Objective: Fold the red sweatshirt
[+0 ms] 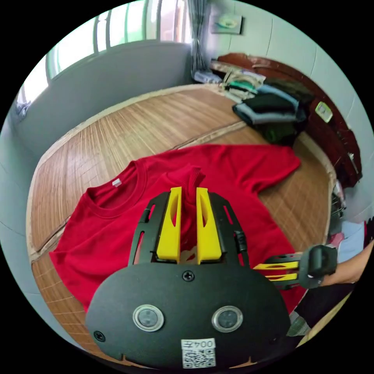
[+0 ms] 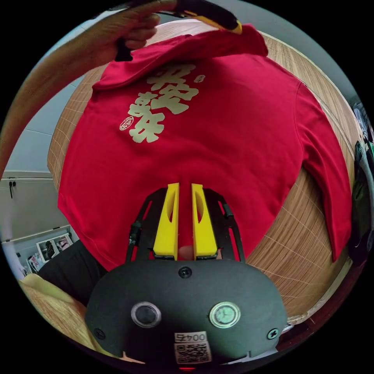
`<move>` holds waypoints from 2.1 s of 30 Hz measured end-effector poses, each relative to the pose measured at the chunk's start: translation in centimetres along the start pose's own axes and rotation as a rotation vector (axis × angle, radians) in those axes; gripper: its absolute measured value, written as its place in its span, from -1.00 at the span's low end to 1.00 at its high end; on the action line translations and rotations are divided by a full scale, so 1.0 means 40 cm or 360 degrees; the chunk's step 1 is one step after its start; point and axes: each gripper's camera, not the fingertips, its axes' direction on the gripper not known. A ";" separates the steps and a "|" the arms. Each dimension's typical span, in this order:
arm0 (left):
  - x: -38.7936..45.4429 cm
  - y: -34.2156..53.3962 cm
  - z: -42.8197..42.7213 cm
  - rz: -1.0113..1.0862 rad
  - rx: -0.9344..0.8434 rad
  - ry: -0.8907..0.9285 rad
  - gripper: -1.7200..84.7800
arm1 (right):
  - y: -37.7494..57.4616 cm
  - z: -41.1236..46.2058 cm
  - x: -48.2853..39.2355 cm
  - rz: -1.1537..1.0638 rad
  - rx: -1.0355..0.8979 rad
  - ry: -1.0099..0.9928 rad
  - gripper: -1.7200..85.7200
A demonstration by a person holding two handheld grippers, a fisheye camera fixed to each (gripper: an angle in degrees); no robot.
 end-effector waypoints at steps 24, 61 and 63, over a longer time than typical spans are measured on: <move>-0.389 0.672 -0.220 -0.0730 -0.0422 -0.0624 -0.74 | -0.097 -0.293 0.148 0.0243 0.0029 -0.0261 -0.96; -0.476 0.756 -0.253 -0.0731 -0.0420 -0.0447 -0.79 | -0.165 -0.214 0.300 0.0864 0.0273 -0.0604 -0.70; -0.467 0.760 -0.302 -0.0751 -0.0360 -0.0500 -0.79 | -0.122 -0.216 0.224 0.0670 0.0203 -0.0427 -0.66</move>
